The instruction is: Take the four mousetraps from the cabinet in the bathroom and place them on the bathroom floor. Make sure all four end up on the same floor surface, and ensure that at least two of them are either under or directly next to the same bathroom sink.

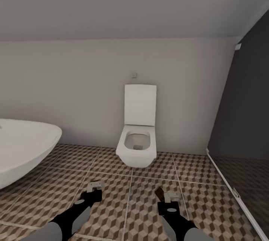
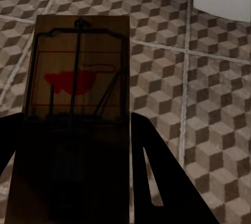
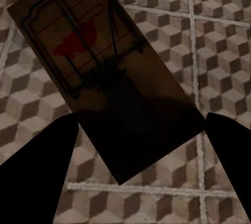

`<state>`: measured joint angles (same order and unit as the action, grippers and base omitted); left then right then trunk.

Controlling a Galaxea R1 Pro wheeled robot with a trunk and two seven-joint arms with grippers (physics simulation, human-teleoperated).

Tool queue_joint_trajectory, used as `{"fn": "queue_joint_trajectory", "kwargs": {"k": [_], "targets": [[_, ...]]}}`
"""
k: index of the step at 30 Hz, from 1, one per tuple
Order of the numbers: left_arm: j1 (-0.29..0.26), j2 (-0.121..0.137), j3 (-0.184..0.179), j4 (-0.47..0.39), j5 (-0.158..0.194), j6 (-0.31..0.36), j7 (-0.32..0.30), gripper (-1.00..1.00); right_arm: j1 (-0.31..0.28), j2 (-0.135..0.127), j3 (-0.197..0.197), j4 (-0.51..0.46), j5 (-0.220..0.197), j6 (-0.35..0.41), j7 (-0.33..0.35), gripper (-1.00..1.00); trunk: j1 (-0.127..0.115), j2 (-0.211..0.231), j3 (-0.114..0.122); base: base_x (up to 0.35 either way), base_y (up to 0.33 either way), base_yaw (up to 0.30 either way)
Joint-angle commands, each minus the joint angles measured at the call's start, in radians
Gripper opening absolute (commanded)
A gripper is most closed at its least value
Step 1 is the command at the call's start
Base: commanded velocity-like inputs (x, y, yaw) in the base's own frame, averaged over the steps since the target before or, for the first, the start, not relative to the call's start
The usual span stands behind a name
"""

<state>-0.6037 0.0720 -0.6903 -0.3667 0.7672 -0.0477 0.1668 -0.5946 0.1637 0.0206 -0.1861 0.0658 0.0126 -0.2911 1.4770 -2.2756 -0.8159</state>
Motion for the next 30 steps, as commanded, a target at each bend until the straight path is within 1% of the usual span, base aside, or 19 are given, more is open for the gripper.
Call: {"fn": "queue_joint_trajectory", "kwargs": {"k": [1,6,8,15,18,21,30], "targets": [[-0.001,0.001,-0.008,-0.001,0.006,-0.003,0.006,-1.00,-0.001,0.000,0.001,0.001,0.005,0.001,0.001,-1.00,0.000,0.000,-0.001,0.322,0.000,0.000],[-0.001,0.006,-0.006,-0.002,0.006,-0.003,-0.003,-1.00,-0.001,0.002,0.001,-0.001,0.005,0.013,-0.003,-1.00,0.000,0.000,-0.001,0.319,0.000,-0.015],[-0.001,0.007,-0.006,-0.003,0.006,-0.003,-0.004,-1.00,-0.001,0.003,0.001,-0.001,0.005,0.014,-0.006,-1.00,0.000,0.000,0.000,0.172,0.000,-0.098],[-0.001,0.008,-0.006,-0.003,0.006,-0.003,-0.004,-1.00,-0.001,0.002,0.001,-0.001,0.003,0.015,-0.008,-1.00,0.000,0.000,0.005,0.044,0.000,-0.178],[-0.001,0.008,-0.006,-0.003,0.006,-0.003,-0.004,-1.00,-0.001,0.000,0.001,-0.001,0.005,0.014,-0.009,-1.00,0.000,0.000,0.006,0.011,0.012,-0.081],[-0.001,0.009,-0.006,-0.002,0.006,-0.001,-0.005,-1.00,-0.001,-0.002,0.002,-0.001,0.006,0.011,-0.009,-1.00,0.000,0.000,0.006,0.091,0.160,-0.021],[-0.001,0.008,-0.006,-0.002,0.006,-0.001,-0.006,-1.00,-0.001,-0.003,0.002,-0.002,0.006,0.005,-0.005,-1.00,0.000,0.000,0.006,0.144,0.248,-0.003]]}}
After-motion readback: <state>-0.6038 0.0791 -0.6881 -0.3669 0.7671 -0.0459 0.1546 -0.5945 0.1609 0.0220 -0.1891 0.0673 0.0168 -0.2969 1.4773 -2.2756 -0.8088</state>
